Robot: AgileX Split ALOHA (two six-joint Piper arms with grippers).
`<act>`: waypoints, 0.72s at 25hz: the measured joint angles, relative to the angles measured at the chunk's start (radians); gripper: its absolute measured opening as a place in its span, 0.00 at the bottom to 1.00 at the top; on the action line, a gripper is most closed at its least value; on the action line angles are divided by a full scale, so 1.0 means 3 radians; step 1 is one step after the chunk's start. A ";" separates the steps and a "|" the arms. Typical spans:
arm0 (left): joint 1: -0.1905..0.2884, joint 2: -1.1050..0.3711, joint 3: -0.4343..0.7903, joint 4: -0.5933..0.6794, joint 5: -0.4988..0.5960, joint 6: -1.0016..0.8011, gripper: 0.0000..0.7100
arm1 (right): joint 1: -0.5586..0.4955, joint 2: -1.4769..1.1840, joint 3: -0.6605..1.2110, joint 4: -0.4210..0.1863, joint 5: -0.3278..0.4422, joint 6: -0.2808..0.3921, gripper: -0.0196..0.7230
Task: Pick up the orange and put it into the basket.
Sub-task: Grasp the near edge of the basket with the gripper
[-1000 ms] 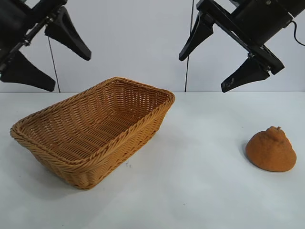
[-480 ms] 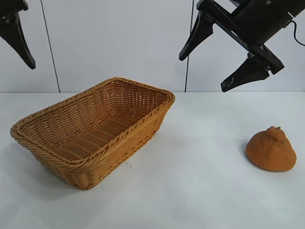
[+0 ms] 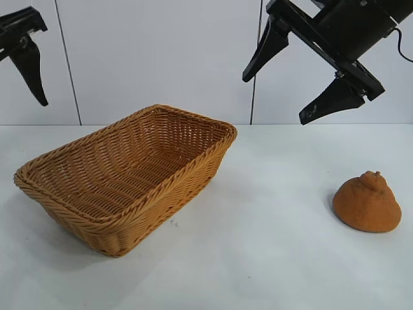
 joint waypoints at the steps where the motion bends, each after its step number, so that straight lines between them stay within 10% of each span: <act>1: 0.0000 0.0030 0.0069 -0.0053 -0.0033 0.0000 0.82 | 0.0000 0.0000 0.0000 0.0000 -0.0003 0.0000 0.92; 18: 0.0000 0.1016 0.0160 -0.0750 -0.0717 0.0513 0.82 | 0.0000 0.0000 0.0000 0.0000 0.0013 0.0000 0.92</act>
